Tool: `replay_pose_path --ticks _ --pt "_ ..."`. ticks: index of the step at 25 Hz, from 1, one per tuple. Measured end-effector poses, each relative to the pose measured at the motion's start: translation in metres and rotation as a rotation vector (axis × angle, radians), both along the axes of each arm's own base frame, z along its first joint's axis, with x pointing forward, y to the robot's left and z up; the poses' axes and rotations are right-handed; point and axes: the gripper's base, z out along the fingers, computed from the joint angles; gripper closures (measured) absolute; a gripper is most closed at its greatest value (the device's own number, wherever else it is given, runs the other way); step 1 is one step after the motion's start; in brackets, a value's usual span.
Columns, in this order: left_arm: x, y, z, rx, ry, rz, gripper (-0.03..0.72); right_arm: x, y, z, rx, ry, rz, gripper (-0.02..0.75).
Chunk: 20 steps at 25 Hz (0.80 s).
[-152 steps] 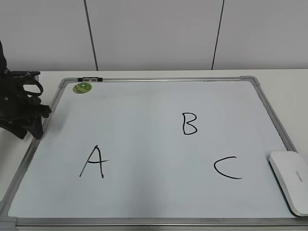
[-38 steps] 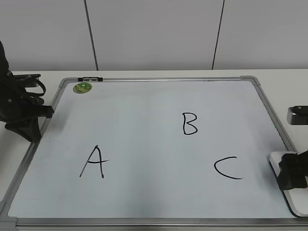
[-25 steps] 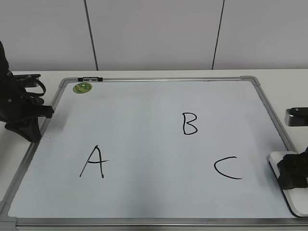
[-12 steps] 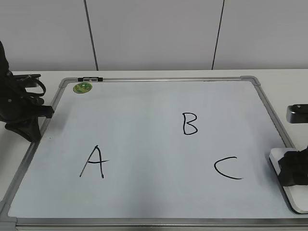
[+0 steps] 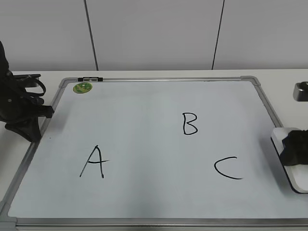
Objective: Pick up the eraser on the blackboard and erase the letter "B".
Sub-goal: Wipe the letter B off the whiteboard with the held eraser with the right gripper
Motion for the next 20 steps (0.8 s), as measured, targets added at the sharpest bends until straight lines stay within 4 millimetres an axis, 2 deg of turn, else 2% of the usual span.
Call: replay_pose_path --ticks 5,7,10,14,18,20 --pt "0.000 0.000 0.000 0.000 0.000 0.000 0.677 0.017 0.003 0.030 0.007 -0.017 0.017 0.186" --pt "0.000 0.000 0.000 0.000 0.000 0.000 0.677 0.025 0.008 0.048 0.008 -0.037 0.043 0.186" --pt "0.000 0.000 0.000 0.000 0.000 0.000 0.677 0.037 0.021 0.071 0.012 -0.065 0.093 0.186" --pt "0.000 0.000 0.000 0.000 0.000 0.000 0.677 0.055 0.046 0.087 0.013 -0.052 0.172 0.186" --pt "0.000 0.000 0.000 0.000 0.000 0.000 0.677 0.079 0.069 0.083 0.008 0.005 0.229 0.186" --pt "0.000 0.000 0.000 0.000 0.000 0.000 0.677 0.095 0.076 0.072 0.002 0.052 0.239 0.186"
